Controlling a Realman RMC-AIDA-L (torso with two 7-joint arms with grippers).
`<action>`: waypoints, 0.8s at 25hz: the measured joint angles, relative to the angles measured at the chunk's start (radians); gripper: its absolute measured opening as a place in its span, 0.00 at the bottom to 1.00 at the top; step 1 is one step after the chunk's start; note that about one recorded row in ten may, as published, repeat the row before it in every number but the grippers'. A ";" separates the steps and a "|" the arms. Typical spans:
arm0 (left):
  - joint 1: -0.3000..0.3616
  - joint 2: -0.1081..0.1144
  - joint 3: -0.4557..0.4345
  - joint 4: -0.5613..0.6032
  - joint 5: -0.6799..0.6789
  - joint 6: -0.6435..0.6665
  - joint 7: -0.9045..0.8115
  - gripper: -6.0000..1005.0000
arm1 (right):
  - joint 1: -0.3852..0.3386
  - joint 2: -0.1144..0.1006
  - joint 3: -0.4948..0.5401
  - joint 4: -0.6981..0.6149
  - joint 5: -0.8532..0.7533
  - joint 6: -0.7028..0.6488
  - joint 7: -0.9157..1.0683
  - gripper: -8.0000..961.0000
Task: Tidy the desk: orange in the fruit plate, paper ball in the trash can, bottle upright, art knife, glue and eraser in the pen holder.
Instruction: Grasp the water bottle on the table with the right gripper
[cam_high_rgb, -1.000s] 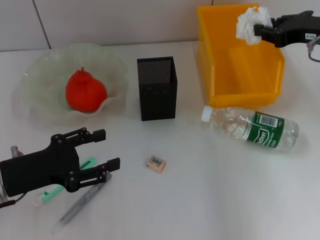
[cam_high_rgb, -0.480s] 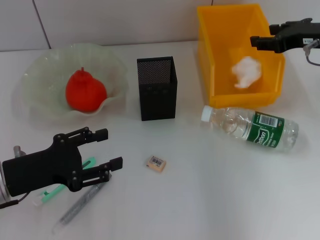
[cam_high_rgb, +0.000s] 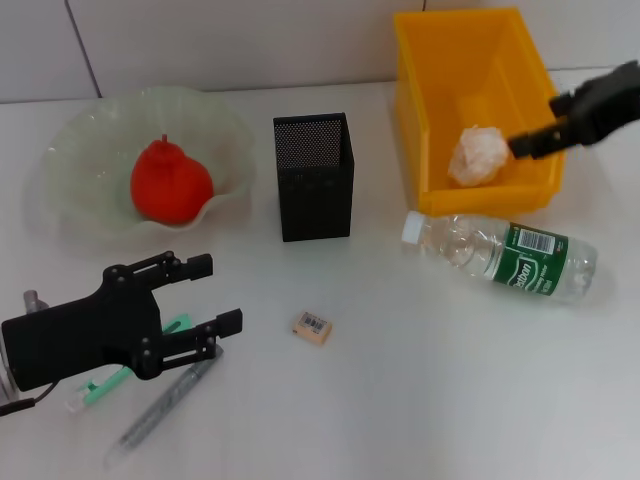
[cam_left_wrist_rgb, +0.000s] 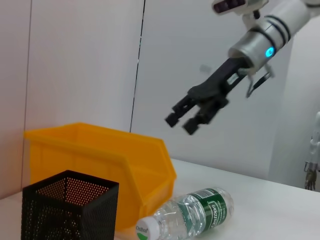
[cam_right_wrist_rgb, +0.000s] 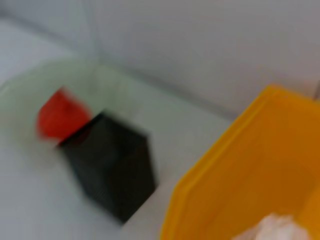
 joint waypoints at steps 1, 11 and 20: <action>0.000 0.000 0.000 0.000 0.000 -0.001 0.000 0.75 | 0.041 -0.018 0.015 0.001 -0.028 -0.115 -0.005 0.85; -0.002 -0.001 -0.003 -0.012 0.000 -0.014 -0.002 0.75 | 0.082 -0.011 -0.139 0.023 -0.222 -0.177 -0.101 0.88; 0.000 -0.003 -0.003 -0.022 -0.003 -0.015 -0.001 0.75 | 0.067 0.046 -0.263 0.095 -0.319 -0.043 -0.098 0.88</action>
